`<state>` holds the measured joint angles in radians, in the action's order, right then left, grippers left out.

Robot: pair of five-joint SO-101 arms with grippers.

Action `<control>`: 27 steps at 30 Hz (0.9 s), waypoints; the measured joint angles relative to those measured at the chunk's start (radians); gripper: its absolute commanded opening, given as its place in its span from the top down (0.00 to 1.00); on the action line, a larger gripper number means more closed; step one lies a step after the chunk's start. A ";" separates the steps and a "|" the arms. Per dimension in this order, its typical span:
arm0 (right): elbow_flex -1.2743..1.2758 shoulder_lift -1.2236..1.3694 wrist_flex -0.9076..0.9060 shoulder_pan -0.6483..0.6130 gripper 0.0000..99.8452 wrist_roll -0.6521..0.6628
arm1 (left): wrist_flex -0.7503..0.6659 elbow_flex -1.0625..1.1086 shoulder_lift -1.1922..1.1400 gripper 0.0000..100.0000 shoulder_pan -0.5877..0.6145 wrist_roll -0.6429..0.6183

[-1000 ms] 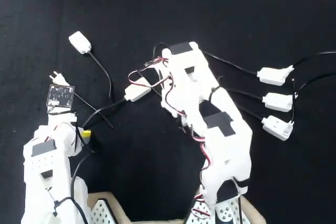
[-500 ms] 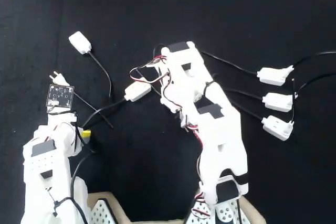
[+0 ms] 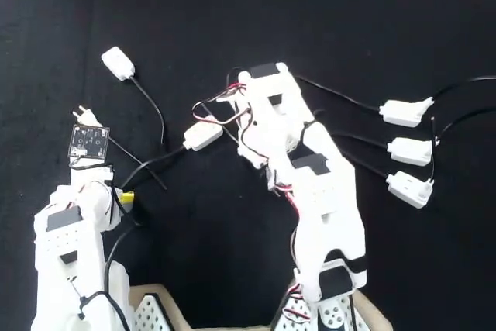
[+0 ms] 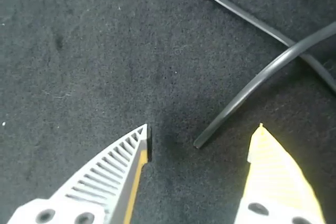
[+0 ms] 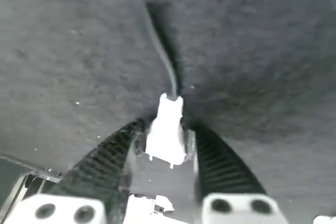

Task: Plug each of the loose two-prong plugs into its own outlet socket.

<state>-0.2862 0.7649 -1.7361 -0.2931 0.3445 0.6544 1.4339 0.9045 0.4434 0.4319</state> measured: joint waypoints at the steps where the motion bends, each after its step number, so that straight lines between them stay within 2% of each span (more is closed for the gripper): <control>1: -0.006 0.000 0.000 0.003 0.97 0.000 | 0.000 0.000 0.000 0.70 0.000 0.000; 9: 0.003 -0.049 0.000 0.003 0.99 -0.012 | 0.000 0.000 0.000 0.70 0.000 0.000; 20: 0.221 -0.453 0.006 -0.063 0.99 -0.011 | 0.000 0.000 0.000 0.70 0.000 0.000; 27: 0.466 -0.505 0.201 -0.061 0.98 0.018 | 0.000 0.000 0.000 0.70 0.000 0.000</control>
<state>0.1803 0.2601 -1.5351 -0.3544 0.3629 0.6544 1.4339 0.9045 0.4434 0.4319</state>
